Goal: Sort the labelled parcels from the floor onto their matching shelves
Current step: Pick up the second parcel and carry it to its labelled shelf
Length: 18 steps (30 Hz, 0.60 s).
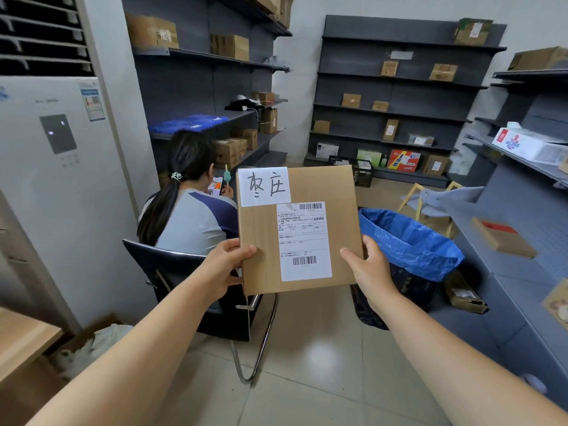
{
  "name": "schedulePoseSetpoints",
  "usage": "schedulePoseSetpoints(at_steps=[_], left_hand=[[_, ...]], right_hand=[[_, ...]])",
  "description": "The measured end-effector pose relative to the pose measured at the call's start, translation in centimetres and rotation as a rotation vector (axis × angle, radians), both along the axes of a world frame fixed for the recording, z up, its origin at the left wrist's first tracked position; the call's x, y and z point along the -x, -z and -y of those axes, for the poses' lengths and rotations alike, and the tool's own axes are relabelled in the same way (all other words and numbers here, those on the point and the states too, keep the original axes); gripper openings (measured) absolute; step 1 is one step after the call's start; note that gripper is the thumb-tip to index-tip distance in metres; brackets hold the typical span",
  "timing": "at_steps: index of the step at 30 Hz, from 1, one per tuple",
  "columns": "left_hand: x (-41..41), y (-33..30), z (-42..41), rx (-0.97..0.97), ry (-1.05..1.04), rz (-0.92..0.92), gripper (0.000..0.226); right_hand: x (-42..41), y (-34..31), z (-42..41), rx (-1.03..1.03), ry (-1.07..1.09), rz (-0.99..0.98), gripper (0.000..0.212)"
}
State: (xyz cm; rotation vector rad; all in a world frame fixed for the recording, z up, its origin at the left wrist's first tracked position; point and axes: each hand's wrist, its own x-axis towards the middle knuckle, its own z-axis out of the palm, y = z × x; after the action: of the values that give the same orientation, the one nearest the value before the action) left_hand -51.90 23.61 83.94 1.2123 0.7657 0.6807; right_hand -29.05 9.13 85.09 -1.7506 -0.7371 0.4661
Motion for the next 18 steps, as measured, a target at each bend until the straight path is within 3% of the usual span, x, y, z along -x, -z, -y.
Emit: schedulePoseSetpoints(at_steps=[5,11,18], left_hand=[[-0.5,-0.4,-1.0,-0.042,-0.097,0.028,0.040],[-1.4,-0.9,-2.3,-0.057,-0.261,0.067,0.044],[-2.7,-1.7,-3.4,-0.054,-0.435,0.083,0.044]], right_hand=[[-0.5,0.2,-2.4,-0.051,-0.026,-0.021,0.079],[-2.2,0.1,-6.3,-0.108,-0.128,-0.030,0.053],[-4.9,-1.0,-11.5,-0.138,-0.287,-0.012,0.041]])
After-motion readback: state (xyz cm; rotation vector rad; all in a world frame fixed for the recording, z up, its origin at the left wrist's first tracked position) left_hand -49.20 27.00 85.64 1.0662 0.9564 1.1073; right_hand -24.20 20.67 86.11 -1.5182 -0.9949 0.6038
